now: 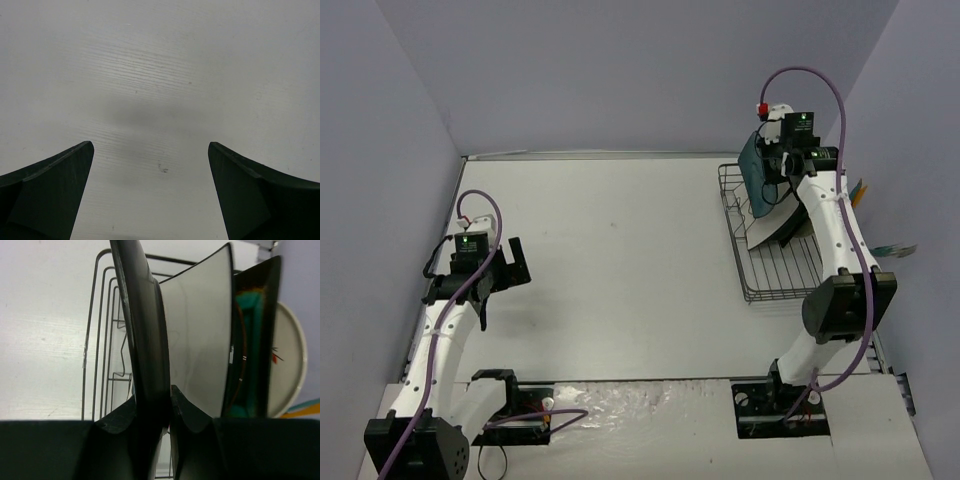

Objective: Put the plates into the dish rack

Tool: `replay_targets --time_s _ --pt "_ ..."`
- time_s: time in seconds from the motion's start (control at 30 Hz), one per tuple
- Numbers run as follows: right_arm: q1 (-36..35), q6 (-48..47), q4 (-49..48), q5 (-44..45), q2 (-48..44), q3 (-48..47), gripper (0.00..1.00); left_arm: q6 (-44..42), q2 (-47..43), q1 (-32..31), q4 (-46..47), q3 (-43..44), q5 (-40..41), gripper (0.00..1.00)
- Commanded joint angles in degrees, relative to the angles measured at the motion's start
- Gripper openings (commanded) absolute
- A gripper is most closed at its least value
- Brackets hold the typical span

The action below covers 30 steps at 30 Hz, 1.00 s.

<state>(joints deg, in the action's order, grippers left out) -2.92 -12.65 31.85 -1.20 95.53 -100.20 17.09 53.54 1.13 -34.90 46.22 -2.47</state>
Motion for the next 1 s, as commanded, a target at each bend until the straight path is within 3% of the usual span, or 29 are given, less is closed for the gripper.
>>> replay_targets --time_s 0.0,0.47,0.7,0.97 --pt "0.24 -1.89 -7.09 -2.98 0.91 -2.18 0.00 -1.36 0.29 0.10 3.66 1.63 1.41 0.97" --pt "0.28 1.79 -11.03 -0.54 4.38 7.53 0.00 -1.45 0.86 0.10 3.78 1.68 1.16 0.97" --pt "0.34 3.63 -14.37 -0.60 -0.19 12.47 0.00 -1.45 0.87 0.10 3.76 1.68 1.33 0.97" --pt "0.54 2.89 -15.06 -0.02 -5.53 11.26 0.00 -1.45 0.78 0.02 3.70 1.69 1.42 0.97"
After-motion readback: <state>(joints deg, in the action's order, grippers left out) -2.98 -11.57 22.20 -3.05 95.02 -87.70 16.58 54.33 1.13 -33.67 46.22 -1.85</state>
